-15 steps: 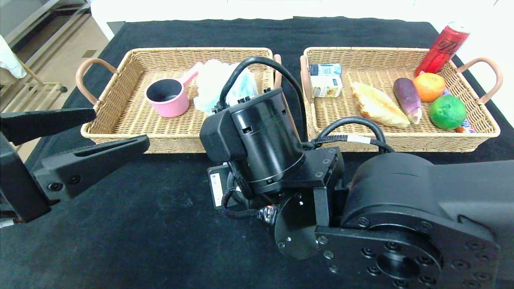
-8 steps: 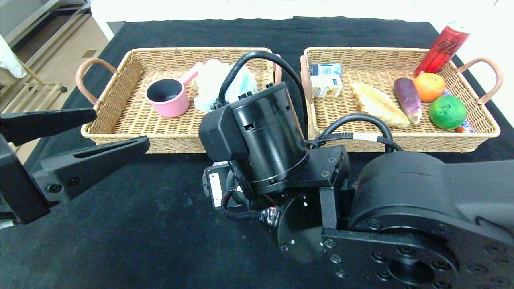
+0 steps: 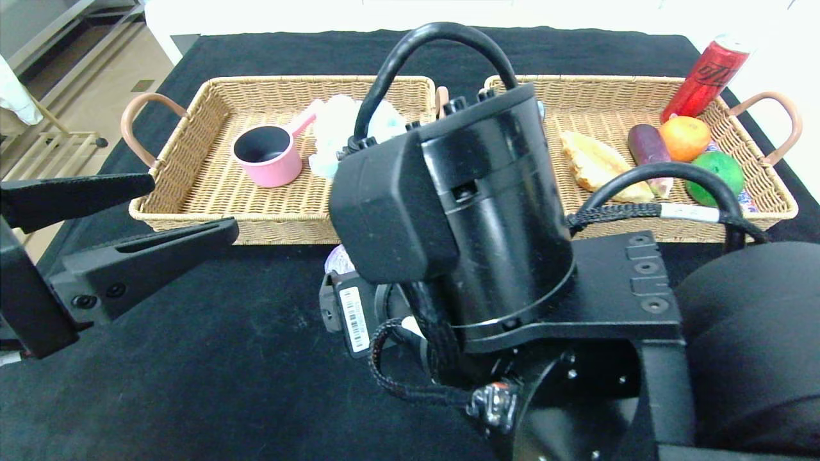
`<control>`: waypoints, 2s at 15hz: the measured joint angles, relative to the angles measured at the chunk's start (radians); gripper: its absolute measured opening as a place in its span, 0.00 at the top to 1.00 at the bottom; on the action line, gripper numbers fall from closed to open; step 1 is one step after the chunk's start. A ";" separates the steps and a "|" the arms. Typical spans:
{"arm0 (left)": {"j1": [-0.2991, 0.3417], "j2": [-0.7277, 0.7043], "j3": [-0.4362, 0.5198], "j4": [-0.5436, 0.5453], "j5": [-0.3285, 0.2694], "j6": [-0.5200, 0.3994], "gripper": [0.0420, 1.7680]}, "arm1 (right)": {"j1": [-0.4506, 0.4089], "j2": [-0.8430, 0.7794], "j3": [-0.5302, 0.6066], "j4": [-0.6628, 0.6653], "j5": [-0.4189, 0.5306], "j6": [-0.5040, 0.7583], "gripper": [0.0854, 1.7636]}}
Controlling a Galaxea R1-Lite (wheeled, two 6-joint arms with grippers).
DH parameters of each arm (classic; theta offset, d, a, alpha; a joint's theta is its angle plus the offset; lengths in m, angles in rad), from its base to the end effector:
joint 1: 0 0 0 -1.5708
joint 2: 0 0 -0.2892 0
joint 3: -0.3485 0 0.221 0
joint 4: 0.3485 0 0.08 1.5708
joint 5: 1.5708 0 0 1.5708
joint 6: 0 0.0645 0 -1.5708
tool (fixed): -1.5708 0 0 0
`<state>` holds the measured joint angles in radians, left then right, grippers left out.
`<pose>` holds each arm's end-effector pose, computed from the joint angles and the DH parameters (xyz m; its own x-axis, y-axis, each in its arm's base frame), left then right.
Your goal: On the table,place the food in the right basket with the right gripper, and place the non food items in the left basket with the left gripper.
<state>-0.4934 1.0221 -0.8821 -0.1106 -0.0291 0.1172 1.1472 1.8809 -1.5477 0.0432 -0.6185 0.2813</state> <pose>0.1839 -0.1010 0.2882 0.8662 -0.4988 -0.0294 0.4986 0.8590 0.1160 0.2119 0.3789 0.2301 0.8400 0.4524 -0.2995 -0.4587 0.8870 0.0534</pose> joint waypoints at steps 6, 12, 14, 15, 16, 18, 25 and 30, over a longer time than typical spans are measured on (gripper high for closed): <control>0.001 0.016 0.014 0.003 0.000 0.002 0.03 | -0.036 -0.098 0.074 0.165 -0.107 -0.001 0.06; -0.002 0.030 0.022 0.001 0.000 0.006 0.03 | -0.126 -0.092 0.076 0.179 -0.127 0.077 0.04; -0.002 0.030 0.024 0.001 0.000 0.013 0.03 | -0.150 -0.075 0.073 0.176 -0.129 0.120 0.04; -0.002 0.030 0.026 0.001 0.000 0.017 0.03 | -0.161 -0.066 0.072 0.172 -0.129 0.129 0.04; -0.002 0.030 0.027 0.001 0.000 0.018 0.03 | -0.169 -0.059 0.071 0.170 -0.128 0.131 0.04; -0.002 0.031 0.028 0.001 0.000 0.019 0.03 | -0.184 -0.045 0.070 0.170 -0.127 0.136 0.04; -0.002 0.032 0.034 0.001 0.000 0.030 0.03 | -0.219 0.010 0.067 0.169 -0.127 0.190 0.04; -0.002 0.030 0.034 0.001 0.000 0.031 0.03 | -0.238 0.046 0.060 0.164 -0.127 0.204 0.04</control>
<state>-0.4953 1.0519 -0.8481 -0.1096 -0.0287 0.1481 0.9091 1.9272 -1.4874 0.2077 -0.7451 0.4853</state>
